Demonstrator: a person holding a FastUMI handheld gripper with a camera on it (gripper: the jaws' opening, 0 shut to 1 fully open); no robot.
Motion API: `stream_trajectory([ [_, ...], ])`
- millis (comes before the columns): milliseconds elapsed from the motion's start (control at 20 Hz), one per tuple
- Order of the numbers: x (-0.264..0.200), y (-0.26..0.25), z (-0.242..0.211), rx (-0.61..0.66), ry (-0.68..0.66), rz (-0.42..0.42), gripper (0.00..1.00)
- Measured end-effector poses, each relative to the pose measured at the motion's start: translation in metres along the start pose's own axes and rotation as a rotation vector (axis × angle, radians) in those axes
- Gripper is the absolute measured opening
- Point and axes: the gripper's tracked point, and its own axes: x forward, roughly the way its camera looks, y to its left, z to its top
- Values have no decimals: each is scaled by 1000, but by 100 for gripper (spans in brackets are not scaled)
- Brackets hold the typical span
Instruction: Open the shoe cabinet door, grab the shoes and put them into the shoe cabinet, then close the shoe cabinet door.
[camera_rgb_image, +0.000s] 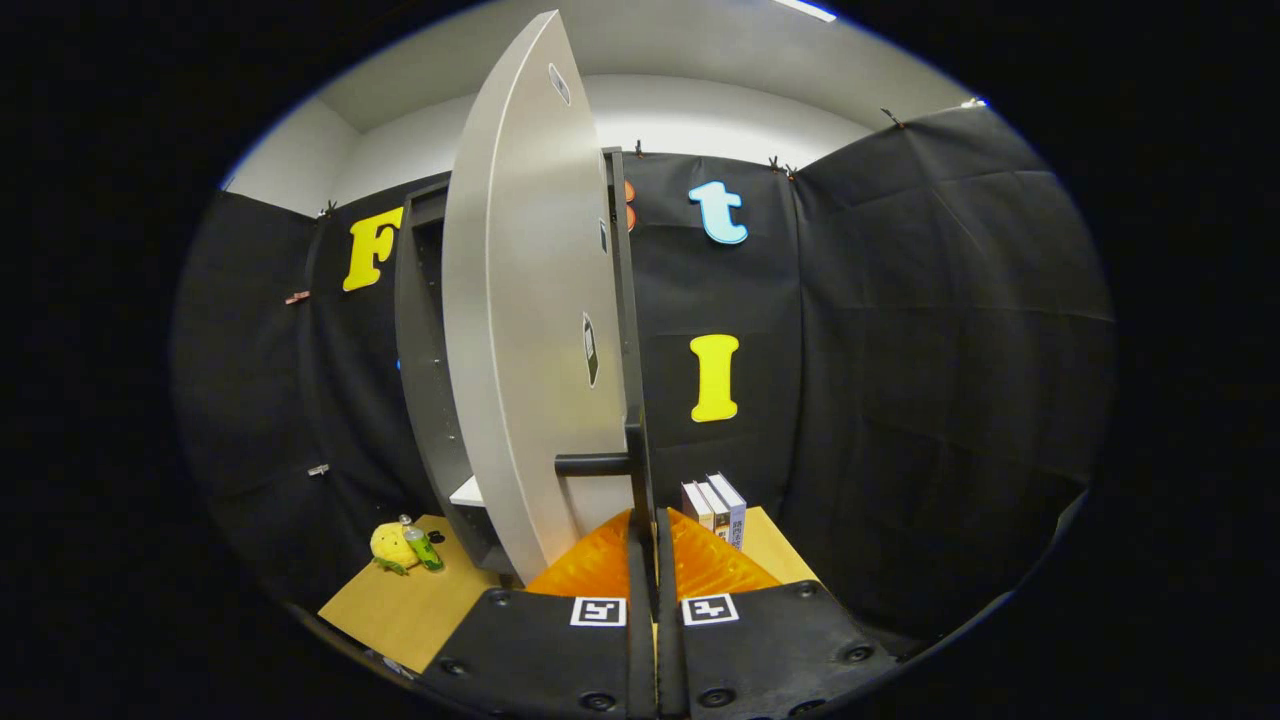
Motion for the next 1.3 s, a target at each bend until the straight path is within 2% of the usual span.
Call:
stream_trajectory([
  [250,-38,-30,-3,57,14,-31,8],
  [300,-43,-38,-6,42,11,-59,12],
  [400,-58,-39,-4,26,-4,-74,10],
  [500,-73,-29,5,26,-38,-85,32],
  [700,-88,9,9,-31,-54,-62,88],
  [800,-91,33,12,-76,-64,-31,97],
  [1050,-84,99,-6,-82,-25,72,99],
  [1300,-67,159,-59,-71,69,177,99],
])
